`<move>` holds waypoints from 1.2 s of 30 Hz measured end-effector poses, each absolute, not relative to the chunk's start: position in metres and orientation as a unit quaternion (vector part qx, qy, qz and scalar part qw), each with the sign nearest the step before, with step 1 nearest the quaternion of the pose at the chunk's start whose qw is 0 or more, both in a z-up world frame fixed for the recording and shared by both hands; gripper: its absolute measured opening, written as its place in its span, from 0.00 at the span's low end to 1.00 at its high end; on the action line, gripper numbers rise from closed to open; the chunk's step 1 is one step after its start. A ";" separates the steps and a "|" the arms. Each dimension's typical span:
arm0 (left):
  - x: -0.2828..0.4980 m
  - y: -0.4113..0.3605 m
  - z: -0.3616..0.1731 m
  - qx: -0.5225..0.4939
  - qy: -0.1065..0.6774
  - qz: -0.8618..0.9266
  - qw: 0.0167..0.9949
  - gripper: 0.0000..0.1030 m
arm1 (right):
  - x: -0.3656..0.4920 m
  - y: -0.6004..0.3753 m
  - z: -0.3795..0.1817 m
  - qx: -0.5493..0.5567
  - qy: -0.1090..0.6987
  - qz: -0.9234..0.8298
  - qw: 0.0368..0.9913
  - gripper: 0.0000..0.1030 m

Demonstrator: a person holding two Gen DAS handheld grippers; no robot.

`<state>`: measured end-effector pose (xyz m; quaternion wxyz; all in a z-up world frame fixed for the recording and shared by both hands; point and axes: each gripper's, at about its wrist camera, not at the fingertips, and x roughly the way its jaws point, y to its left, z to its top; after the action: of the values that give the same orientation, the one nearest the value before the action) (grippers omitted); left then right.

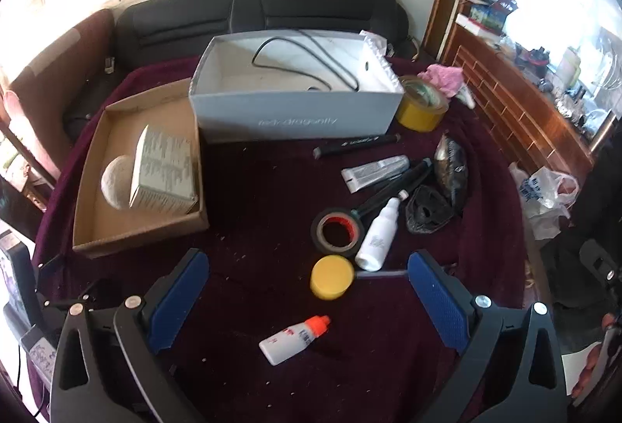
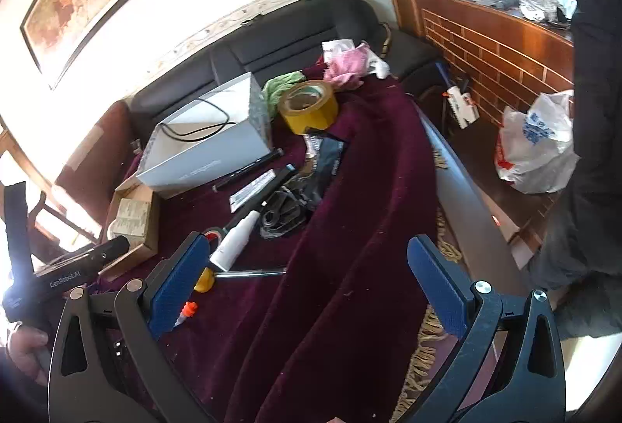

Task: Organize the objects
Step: 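Withdraw both tools from the tray back over the table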

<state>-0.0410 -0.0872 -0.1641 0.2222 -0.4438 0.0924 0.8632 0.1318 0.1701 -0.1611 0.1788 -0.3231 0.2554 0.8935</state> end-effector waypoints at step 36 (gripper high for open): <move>-0.025 -0.099 -0.253 -0.494 0.146 0.813 0.272 1.00 | -0.024 0.210 -0.222 -0.424 0.139 0.875 0.187 0.99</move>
<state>-0.0248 -0.0993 -0.2534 0.2720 -0.4940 0.1460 0.8128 -0.0244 0.2101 -0.2224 0.1866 -0.4241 0.1394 0.8751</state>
